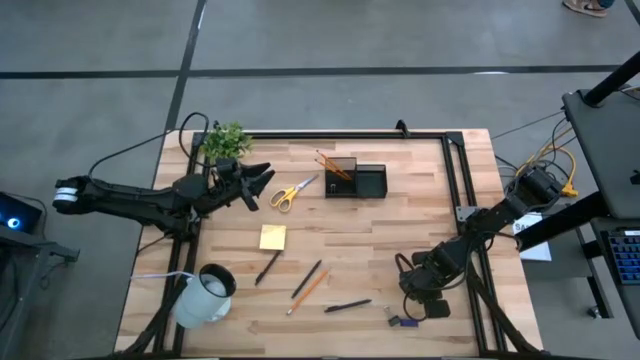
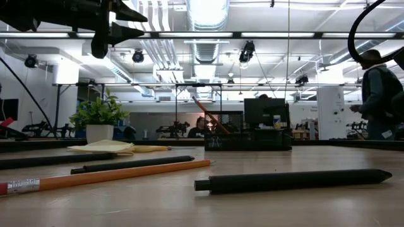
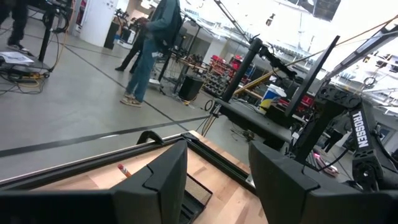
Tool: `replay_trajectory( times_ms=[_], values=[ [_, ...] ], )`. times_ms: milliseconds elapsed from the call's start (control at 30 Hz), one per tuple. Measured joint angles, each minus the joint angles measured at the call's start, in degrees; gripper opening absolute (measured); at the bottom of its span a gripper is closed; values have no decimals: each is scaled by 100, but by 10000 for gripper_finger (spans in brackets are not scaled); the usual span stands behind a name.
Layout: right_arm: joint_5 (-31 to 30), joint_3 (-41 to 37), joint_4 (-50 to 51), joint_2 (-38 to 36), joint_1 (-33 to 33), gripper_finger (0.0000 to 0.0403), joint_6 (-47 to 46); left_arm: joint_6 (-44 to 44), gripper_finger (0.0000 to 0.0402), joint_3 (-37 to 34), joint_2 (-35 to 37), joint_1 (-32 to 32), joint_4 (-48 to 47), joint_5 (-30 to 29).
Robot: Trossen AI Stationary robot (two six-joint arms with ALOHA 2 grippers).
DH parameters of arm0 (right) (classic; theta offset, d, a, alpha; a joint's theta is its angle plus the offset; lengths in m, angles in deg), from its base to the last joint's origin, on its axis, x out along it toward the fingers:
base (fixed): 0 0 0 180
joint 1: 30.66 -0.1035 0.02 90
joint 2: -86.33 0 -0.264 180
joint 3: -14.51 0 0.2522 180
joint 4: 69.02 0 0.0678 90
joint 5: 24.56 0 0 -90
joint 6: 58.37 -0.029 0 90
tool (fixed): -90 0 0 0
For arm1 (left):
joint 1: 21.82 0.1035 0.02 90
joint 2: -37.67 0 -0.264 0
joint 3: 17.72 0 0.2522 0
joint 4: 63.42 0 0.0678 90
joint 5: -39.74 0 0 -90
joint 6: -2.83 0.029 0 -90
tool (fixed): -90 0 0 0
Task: Pick and place office supplies into organizer
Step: Put the right binder clip into the desk organizer
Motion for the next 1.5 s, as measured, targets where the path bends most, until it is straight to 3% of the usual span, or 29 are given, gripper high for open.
replay_trajectory(
  times_ms=[233, 1267, 1500],
  values=[
    [130, 0, -12, 0, 0, 10, -2, -5, 157, 0, 0, 0, 0, 2],
    [190, 38, -142, -356, 2, 8, -763, -7, 157, 0, 0, 0, 2, 2],
    [-372, 39, -287, -698, 7, 8, -1159, -7, 157, 0, 0, 1, 4, 2]
  ],
)
